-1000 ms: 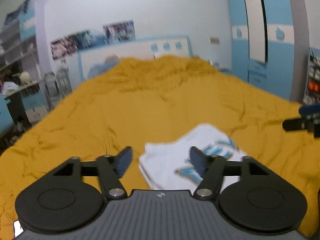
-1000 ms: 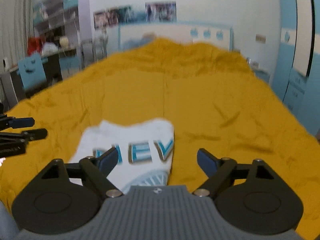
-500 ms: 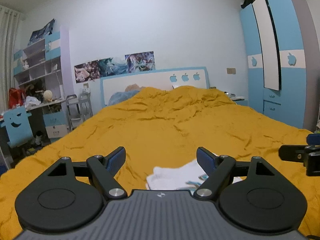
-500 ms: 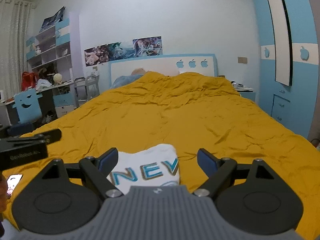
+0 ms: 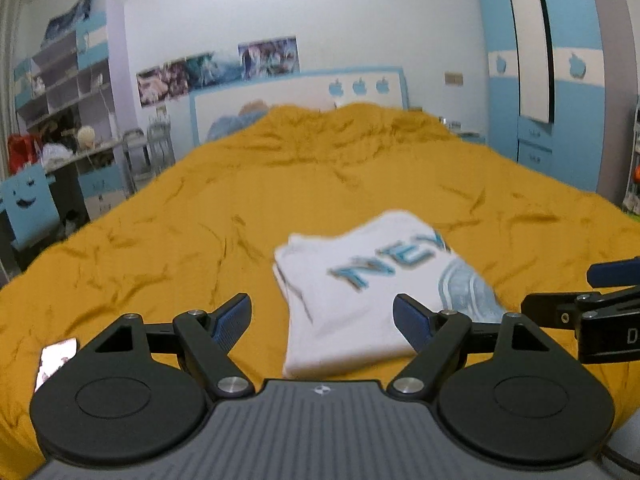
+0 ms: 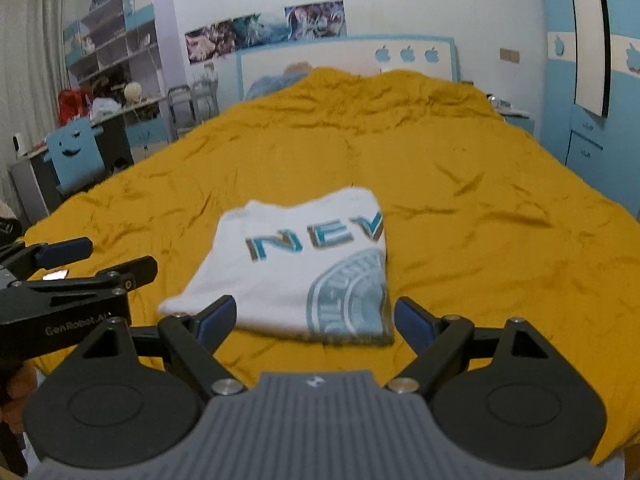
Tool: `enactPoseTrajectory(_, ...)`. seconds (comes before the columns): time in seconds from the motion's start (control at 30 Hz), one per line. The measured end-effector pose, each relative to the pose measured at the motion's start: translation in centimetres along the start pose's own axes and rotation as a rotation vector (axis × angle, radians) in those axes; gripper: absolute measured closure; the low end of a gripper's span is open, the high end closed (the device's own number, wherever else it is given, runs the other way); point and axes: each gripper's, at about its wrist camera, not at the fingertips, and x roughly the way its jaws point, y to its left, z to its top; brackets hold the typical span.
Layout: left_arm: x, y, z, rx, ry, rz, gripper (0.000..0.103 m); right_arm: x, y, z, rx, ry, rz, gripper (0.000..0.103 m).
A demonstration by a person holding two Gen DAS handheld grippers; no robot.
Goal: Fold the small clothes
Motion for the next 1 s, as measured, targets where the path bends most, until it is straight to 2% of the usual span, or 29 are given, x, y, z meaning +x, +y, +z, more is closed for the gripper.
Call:
enactPoseTrajectory(0.2, 0.2, 0.3, -1.5, -0.021, 0.075, -0.019, 0.009, 0.9, 0.7, -1.3, -0.058, 0.049, -0.033, 0.021)
enactPoseTrajectory(0.33, 0.5, 0.0, -2.2, -0.020, 0.112, -0.018, 0.009, 1.6, 0.4, -2.2, -0.034, 0.091, -0.031, 0.021)
enactPoseTrajectory(0.47, 0.6, -0.2, -2.4, -0.025, 0.124, -0.029, 0.009, 2.0, 0.0, -2.4, 0.000, 0.108, -0.029, 0.021)
enactPoseTrajectory(1.0, 0.6, -0.3, -2.3, -0.030, 0.134, -0.027, 0.009, 1.8, 0.2, -2.3, -0.014, 0.092, -0.031, 0.021)
